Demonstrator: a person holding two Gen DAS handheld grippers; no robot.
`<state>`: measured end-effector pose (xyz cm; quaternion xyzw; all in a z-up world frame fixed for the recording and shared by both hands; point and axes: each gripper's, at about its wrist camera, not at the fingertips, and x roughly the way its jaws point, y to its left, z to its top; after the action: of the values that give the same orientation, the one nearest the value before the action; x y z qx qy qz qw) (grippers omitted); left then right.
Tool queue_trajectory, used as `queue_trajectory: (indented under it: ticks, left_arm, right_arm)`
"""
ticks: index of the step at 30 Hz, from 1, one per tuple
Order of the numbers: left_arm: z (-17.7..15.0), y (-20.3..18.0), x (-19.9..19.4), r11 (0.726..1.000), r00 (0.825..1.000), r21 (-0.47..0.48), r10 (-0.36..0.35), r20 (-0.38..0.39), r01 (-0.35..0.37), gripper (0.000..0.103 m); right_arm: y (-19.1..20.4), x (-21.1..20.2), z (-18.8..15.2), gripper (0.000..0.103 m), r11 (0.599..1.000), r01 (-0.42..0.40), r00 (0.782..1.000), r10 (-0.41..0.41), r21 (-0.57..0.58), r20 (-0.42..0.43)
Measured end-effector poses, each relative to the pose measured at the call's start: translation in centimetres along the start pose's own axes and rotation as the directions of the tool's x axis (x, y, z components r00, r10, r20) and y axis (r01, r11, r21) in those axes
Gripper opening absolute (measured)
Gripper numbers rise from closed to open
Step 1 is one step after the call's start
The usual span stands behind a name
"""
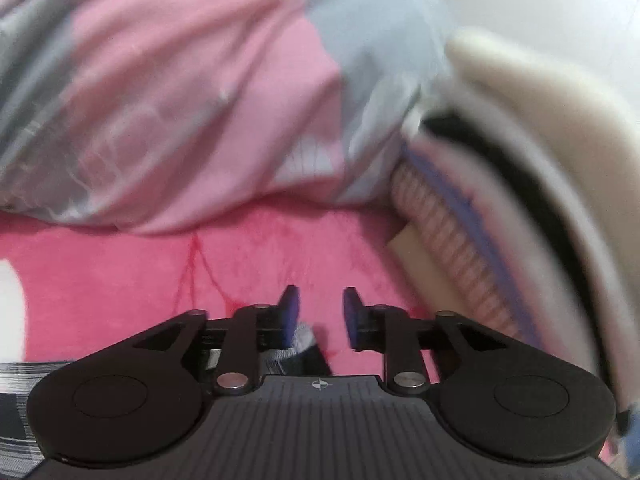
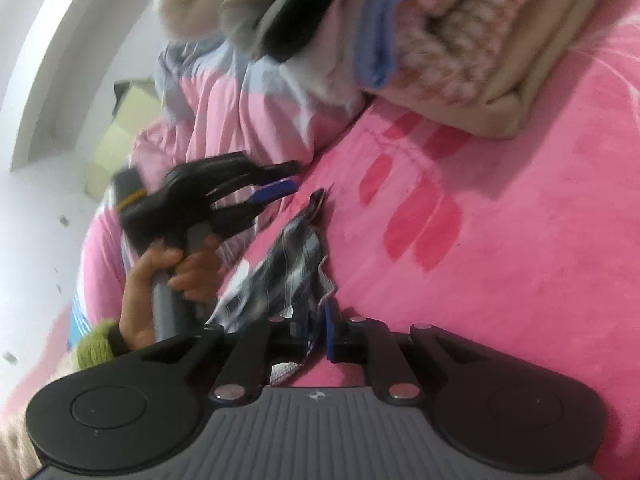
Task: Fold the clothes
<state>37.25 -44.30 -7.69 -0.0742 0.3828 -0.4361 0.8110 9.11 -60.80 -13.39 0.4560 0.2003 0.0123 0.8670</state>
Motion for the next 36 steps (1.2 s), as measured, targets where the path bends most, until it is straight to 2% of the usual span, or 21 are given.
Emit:
queue_trajectory:
  ticks: [4, 6, 8, 10, 12, 14, 16, 19, 21, 22, 24, 26, 27, 28, 29, 30, 31, 33, 34, 35, 36]
  left_arm:
    - [1.3, 1.0, -7.2, 0.999, 0.997, 0.014, 0.029, 0.066, -0.03, 0.03]
    - [1.5, 1.8, -12.7, 0.997, 0.992, 0.038, 0.064, 0.106, -0.069, 0.03]
    - [1.4, 2.8, -19.5, 0.989, 0.98, 0.062, 0.122, 0.16, -0.133, 0.03]
    - [1.3, 3.3, -26.6, 0.97, 0.951, 0.072, 0.211, 0.225, -0.232, 0.03]
    - [0.5, 4.1, -33.4, 0.943, 0.912, 0.062, 0.296, 0.283, -0.326, 0.03]
    - [-1.1, 5.0, -38.7, 0.906, 0.867, 0.057, 0.382, 0.318, -0.42, 0.033]
    - [-2.8, 5.7, -42.3, 0.855, 0.825, 0.063, 0.474, 0.307, -0.515, 0.034]
    - [-5.1, 6.4, -46.3, 0.745, 0.731, 0.098, 0.605, 0.315, -0.659, 0.034]
    - [-6.3, 6.5, -49.0, 0.654, 0.652, 0.126, 0.68, 0.335, -0.746, 0.034]
    - [-6.4, 6.3, -50.7, 0.596, 0.604, 0.143, 0.714, 0.354, -0.79, 0.034]
    - [-5.9, 5.8, -54.2, 0.468, 0.489, 0.158, 0.768, 0.414, -0.87, 0.034]
    - [-5.7, 5.1, -57.9, 0.309, 0.333, 0.133, 0.808, 0.486, -0.942, 0.034]
    - [-5.9, 5.3, -59.0, 0.27, 0.291, 0.117, 0.813, 0.504, -0.956, 0.034]
    - [-6.5, 5.6, -59.7, 0.256, 0.273, 0.105, 0.815, 0.511, -0.961, 0.035]
    - [-7.0, 6.0, -60.4, 0.241, 0.254, 0.093, 0.817, 0.518, -0.966, 0.037]
    - [-7.5, 6.3, -61.0, 0.227, 0.236, 0.081, 0.818, 0.525, -0.97, 0.038]
    - [-8.3, 7.1, -61.0, 0.25, 0.254, 0.078, 0.819, 0.515, -0.965, 0.04]
    - [-10.7, 9.9, -58.2, 0.397, 0.402, 0.108, 0.802, 0.443, -0.911, 0.04]
    - [-12.0, 11.2, -55.9, 0.462, 0.476, 0.137, 0.786, 0.394, -0.876, 0.04]
    - [-13.2, 12.5, -52.9, 0.508, 0.534, 0.171, 0.772, 0.346, -0.845, 0.04]
    - [-14.3, 13.4, -50.2, 0.533, 0.569, 0.2, 0.762, 0.309, -0.822, 0.04]
  right_arm:
    - [-0.9, -0.4, 0.2, 0.008, 0.999, -0.023, 0.999, 0.021, 0.044, 0.032]
    - [-0.8, -0.5, 0.2, 0.008, 0.999, -0.019, 0.999, 0.017, 0.032, 0.047]
    - [-0.8, -0.5, 0.4, 0.008, 1.0, -0.012, 0.998, 0.01, 0.028, 0.064]
    - [-0.6, -0.6, 0.4, 0.009, 1.0, -0.002, 0.997, 0.001, 0.01, 0.081]
    - [0.5, -0.9, 0.4, 0.009, 0.998, 0.027, 0.994, -0.021, -0.052, 0.104]
    - [2.9, -1.5, 0.0, 0.009, 0.98, 0.093, 0.988, -0.069, -0.174, 0.138]
    - [6.8, -1.4, -0.9, 0.009, 0.927, 0.136, 0.985, -0.088, -0.351, 0.15]
    - [12.2, 1.5, -2.5, 0.009, 0.832, 0.135, 0.991, -0.122, -0.539, 0.06]
    - [14.7, 4.0, -3.8, 0.009, 0.767, 0.126, 0.985, -0.172, -0.629, -0.012]
    - [15.3, 4.9, -4.3, 0.009, 0.738, 0.124, 0.981, -0.191, -0.663, -0.03]
    - [15.1, 5.9, -4.8, 0.009, 0.695, 0.149, 0.966, -0.254, -0.704, -0.047]
    - [13.6, 6.1, -4.6, 0.009, 0.668, 0.217, 0.937, -0.348, -0.712, -0.042]
    - [12.5, 6.0, -4.2, 0.009, 0.659, 0.259, 0.916, -0.399, -0.706, -0.037]
    - [11.1, 5.3, -3.6, 0.009, 0.663, 0.304, 0.9, -0.435, -0.684, -0.022]
    - [9.8, 4.6, -3.0, 0.004, 0.666, 0.348, 0.882, -0.471, -0.659, -0.009]
    - [8.7, 3.2, -1.9, 0.004, 0.695, 0.388, 0.873, -0.488, -0.605, -0.001]
    - [7.6, 1.9, -0.9, 0.005, 0.718, 0.426, 0.863, -0.505, -0.55, 0.008]
    - [8.1, 0.3, 0.1, 0.006, 0.648, 0.525, 0.813, -0.574, -0.552, 0.1]
    - [8.7, -0.1, 0.6, 0.006, 0.659, 0.518, 0.822, -0.56, -0.545, 0.105]
    - [9.3, -0.4, 1.1, 0.006, 0.671, 0.511, 0.831, -0.545, -0.538, 0.11]
    - [10.1, -0.2, 1.4, 0.007, 0.693, 0.481, 0.852, -0.514, -0.537, 0.099]
